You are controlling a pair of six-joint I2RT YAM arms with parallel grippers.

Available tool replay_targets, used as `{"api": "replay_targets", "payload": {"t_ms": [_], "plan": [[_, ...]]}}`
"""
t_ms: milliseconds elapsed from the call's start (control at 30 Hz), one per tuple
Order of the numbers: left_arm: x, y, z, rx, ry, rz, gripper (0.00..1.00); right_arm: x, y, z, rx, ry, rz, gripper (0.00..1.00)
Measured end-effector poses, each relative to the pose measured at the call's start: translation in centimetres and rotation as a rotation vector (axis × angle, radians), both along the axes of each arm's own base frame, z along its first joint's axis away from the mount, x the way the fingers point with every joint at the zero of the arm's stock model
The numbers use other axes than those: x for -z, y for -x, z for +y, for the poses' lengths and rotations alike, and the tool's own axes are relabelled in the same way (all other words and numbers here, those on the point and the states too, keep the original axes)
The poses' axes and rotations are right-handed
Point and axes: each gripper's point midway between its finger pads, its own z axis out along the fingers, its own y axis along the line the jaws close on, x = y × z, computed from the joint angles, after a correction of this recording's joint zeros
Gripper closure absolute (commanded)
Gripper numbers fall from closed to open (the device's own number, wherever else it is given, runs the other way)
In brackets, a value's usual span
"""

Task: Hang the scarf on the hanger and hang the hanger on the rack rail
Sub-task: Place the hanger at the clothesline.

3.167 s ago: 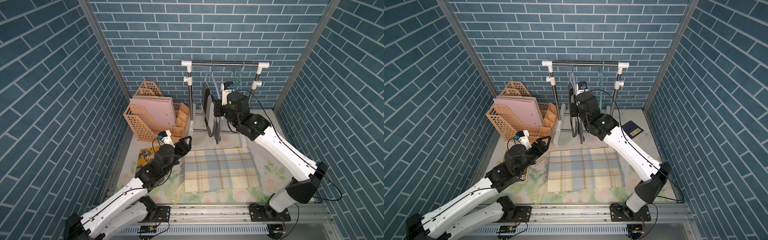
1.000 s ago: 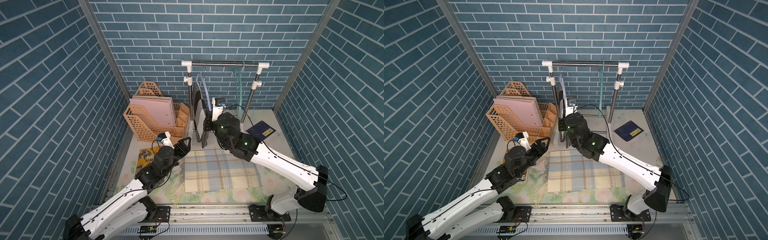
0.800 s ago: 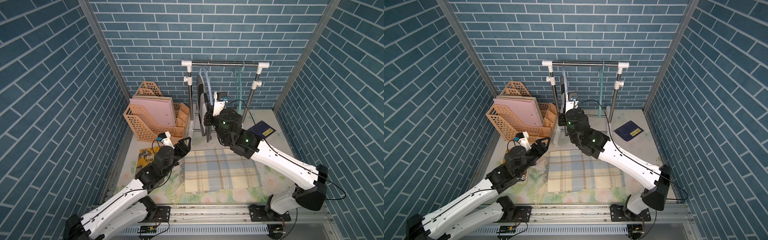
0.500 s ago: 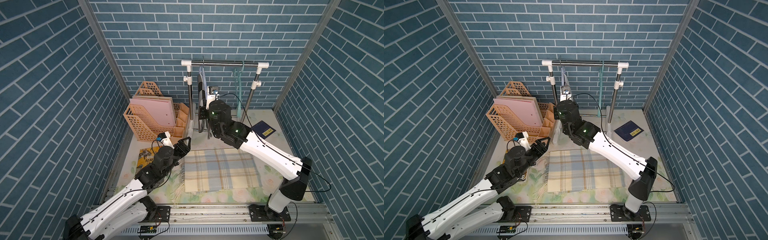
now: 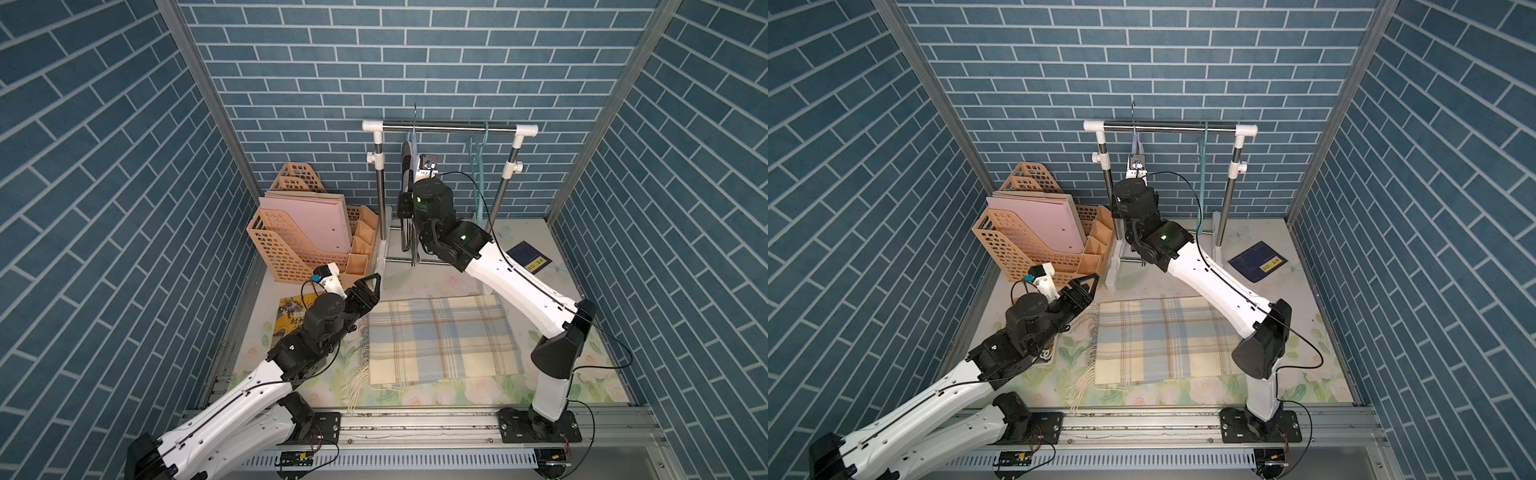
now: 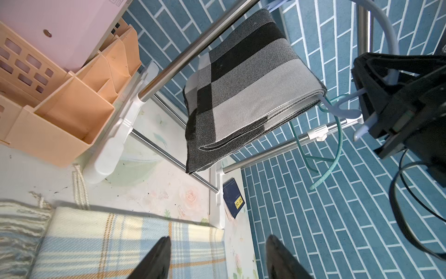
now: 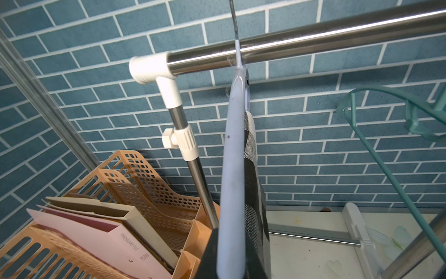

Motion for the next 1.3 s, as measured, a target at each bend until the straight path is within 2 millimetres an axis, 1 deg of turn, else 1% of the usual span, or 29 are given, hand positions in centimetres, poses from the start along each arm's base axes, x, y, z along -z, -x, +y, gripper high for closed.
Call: {"api": "replay_targets", "payload": {"t_ms": [67, 367, 433, 500, 567, 600, 700, 867, 900, 933, 1000, 1033, 1133, 1233, 1267, 1300], "plan": [[0.0, 0.0, 0.0, 0.001, 0.000, 0.000, 0.34, -0.1, -0.3, 0.1, 0.000, -0.012, 0.005, 1.00], [0.0, 0.1, 0.0, 0.004, 0.002, -0.001, 0.34, 0.4, -0.1, 0.6, -0.021, -0.068, 0.038, 1.00], [0.0, 0.1, 0.0, 0.004, 0.003, -0.002, 0.34, 1.1, -0.1, 0.8, -0.025, -0.073, 0.049, 1.00], [0.0, 0.2, 0.1, 0.004, 0.004, -0.003, 0.34, 2.7, -0.3, 1.0, -0.029, -0.063, 0.076, 1.00], [-0.1, 0.2, 0.1, 0.004, 0.006, -0.005, 0.34, 4.9, -0.4, 1.3, -0.035, -0.035, 0.112, 1.00], [-0.1, 0.3, 0.2, 0.004, 0.007, -0.006, 0.34, 5.4, -0.4, 1.5, -0.039, -0.030, 0.118, 1.00], [0.1, 0.3, 0.2, 0.004, 0.005, -0.004, 0.34, 5.7, -0.4, 1.6, -0.043, -0.035, 0.123, 1.00], [0.2, 0.3, 0.2, 0.004, 0.004, -0.002, 0.34, 5.7, -0.4, 1.6, -0.044, -0.041, 0.122, 1.00], [0.2, 0.4, 0.2, 0.004, 0.004, -0.002, 0.34, 5.8, -0.4, 1.6, -0.048, -0.042, 0.122, 0.95], [0.3, 0.4, 0.2, 0.004, 0.003, -0.002, 0.34, 5.8, -0.4, 1.7, -0.055, -0.045, 0.122, 0.80], [0.3, 0.4, 0.3, 0.004, 0.003, -0.002, 0.34, 5.9, -0.2, 1.9, -0.074, -0.060, 0.127, 0.63], [0.3, 0.4, 0.3, 0.004, 0.003, -0.002, 0.34, 5.9, -0.1, 2.0, -0.082, -0.061, 0.129, 0.57], [0.2, 0.4, 0.3, 0.004, 0.005, -0.003, 0.34, 5.9, 0.4, 2.1, -0.106, -0.076, 0.136, 0.49], [0.1, 0.5, 0.3, 0.004, 0.007, -0.006, 0.34, 5.4, 1.0, 2.0, -0.128, -0.096, 0.137, 0.41], [0.1, 0.5, 0.4, 0.004, 0.007, -0.006, 0.34, 5.2, 1.3, 2.0, -0.137, -0.101, 0.137, 0.30], [0.1, 0.5, 0.4, 0.004, 0.007, -0.006, 0.34, 4.9, 1.5, 2.0, -0.146, -0.108, 0.135, 0.26]]}}
